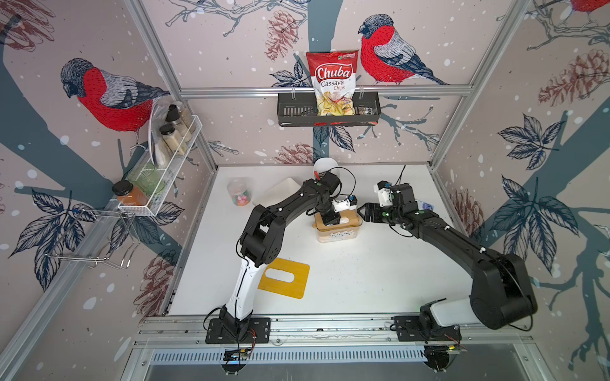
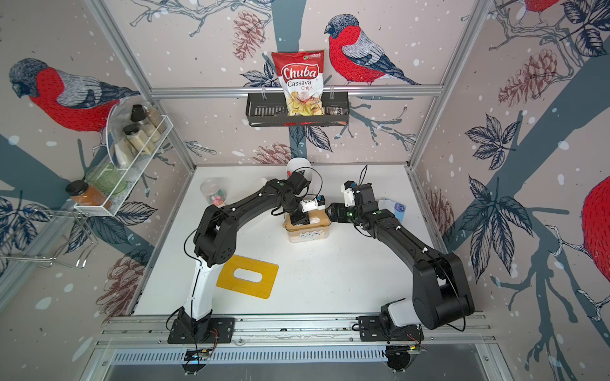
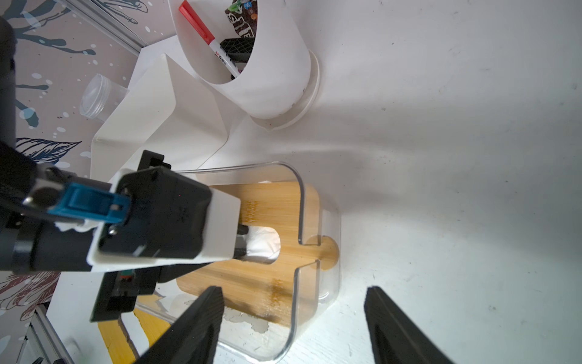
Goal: Put the tissue paper into the tissue box
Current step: Pull the paper towel from the tissue box.
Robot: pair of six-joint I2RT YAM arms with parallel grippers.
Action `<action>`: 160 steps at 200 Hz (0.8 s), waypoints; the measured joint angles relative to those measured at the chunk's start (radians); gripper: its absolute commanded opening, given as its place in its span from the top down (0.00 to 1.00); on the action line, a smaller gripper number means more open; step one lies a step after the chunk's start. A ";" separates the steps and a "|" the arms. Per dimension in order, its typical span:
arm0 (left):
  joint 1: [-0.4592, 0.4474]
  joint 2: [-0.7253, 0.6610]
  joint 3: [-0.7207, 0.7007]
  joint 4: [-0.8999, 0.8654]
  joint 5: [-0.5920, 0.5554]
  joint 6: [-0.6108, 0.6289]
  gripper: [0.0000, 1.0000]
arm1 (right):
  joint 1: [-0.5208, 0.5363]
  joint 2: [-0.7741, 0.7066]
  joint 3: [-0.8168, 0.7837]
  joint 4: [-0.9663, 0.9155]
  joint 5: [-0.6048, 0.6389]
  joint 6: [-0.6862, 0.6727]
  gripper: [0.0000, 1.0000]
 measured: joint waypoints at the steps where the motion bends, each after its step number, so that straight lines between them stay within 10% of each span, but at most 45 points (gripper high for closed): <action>1: 0.000 0.000 0.000 0.000 -0.001 -0.002 0.81 | 0.000 0.001 0.000 0.000 0.000 0.000 0.24; 74: -0.003 0.014 0.002 0.019 -0.024 -0.032 1.00 | 0.013 0.012 0.007 0.000 -0.003 0.003 0.24; 160: 0.008 -0.095 -0.125 0.137 -0.015 -0.098 1.00 | 0.013 0.005 -0.010 0.004 -0.003 0.004 0.24</action>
